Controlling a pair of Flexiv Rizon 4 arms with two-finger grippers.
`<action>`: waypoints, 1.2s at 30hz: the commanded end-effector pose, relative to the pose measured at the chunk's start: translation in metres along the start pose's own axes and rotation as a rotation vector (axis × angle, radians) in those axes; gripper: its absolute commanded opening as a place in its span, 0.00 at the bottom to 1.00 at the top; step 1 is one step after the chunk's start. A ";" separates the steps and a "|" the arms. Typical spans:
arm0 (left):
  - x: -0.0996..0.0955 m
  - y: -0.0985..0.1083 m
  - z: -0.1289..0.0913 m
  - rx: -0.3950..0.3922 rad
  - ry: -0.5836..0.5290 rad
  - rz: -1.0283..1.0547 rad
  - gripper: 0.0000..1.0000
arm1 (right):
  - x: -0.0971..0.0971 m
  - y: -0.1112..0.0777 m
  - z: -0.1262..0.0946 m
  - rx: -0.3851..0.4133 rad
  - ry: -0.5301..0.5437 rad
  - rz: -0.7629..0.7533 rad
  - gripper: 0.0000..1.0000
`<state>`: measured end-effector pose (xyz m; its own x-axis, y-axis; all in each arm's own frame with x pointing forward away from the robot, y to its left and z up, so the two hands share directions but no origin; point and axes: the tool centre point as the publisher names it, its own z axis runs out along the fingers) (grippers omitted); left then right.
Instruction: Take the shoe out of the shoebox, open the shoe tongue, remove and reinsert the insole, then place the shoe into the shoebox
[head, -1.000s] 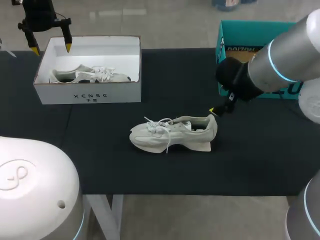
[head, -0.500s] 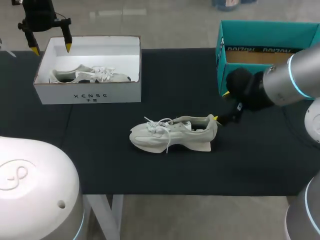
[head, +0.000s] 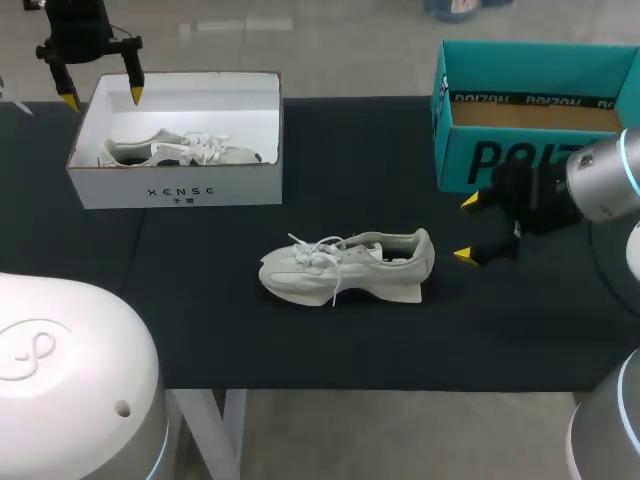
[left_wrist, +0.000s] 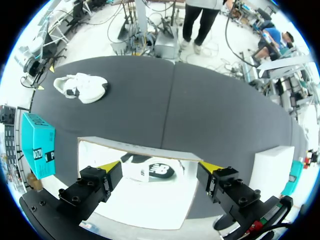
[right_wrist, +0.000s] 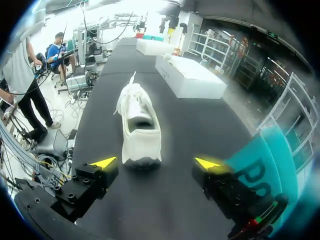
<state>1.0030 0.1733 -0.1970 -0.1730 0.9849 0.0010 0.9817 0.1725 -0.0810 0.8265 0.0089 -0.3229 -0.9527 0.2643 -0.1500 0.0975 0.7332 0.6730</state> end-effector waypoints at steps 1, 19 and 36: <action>0.000 0.000 0.000 0.000 0.002 0.000 1.00 | 0.002 -0.010 0.016 -0.100 -0.028 0.004 1.00; 0.000 0.000 0.000 0.000 0.002 0.000 1.00 | 0.009 -0.013 0.071 -0.155 0.156 -0.101 1.00; 0.000 0.000 0.000 0.000 0.002 0.000 1.00 | 0.024 -0.005 0.109 -0.185 0.204 -0.105 1.00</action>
<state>1.0030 0.1734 -0.1970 -0.1731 0.9849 0.0010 0.9817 0.1726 -0.0811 0.8318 0.0740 -0.4018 -0.9950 0.0464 -0.0880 -0.0404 0.6199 0.7836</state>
